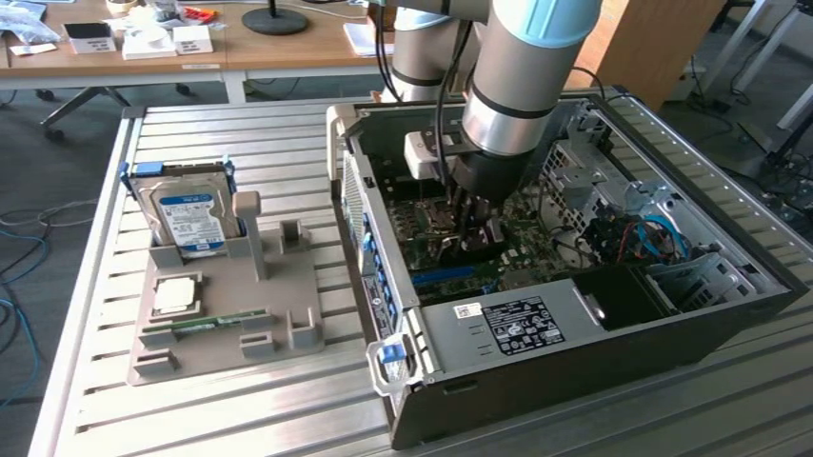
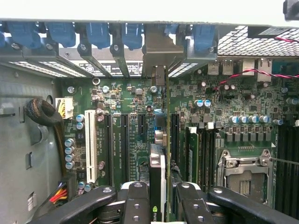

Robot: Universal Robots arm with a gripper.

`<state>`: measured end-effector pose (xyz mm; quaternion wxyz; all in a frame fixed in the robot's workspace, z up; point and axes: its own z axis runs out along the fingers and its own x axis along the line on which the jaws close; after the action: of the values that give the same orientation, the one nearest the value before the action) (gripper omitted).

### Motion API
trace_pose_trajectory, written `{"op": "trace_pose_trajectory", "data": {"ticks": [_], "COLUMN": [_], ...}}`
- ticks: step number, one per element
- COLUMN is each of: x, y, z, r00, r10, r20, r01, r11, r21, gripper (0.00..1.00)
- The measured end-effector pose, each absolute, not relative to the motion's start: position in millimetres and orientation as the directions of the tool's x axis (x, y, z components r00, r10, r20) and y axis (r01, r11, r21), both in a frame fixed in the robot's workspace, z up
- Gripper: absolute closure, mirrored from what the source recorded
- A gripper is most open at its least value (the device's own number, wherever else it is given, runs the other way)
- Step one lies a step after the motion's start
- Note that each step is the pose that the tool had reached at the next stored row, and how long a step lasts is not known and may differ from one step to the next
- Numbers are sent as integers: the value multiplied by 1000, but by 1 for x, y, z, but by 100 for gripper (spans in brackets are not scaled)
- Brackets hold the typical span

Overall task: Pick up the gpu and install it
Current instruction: 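Insert the gpu into the slot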

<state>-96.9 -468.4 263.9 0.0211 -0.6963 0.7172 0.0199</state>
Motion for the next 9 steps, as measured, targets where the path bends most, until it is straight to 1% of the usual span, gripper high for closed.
{"op": "trace_pose_trajectory", "data": {"ticks": [9], "x": [-97], "y": [-468], "z": [263], "r00": [-29], "r10": [-998], "r20": [-58], "r01": [-1000], "r11": [30], "r21": [-1], "gripper": [73]}}
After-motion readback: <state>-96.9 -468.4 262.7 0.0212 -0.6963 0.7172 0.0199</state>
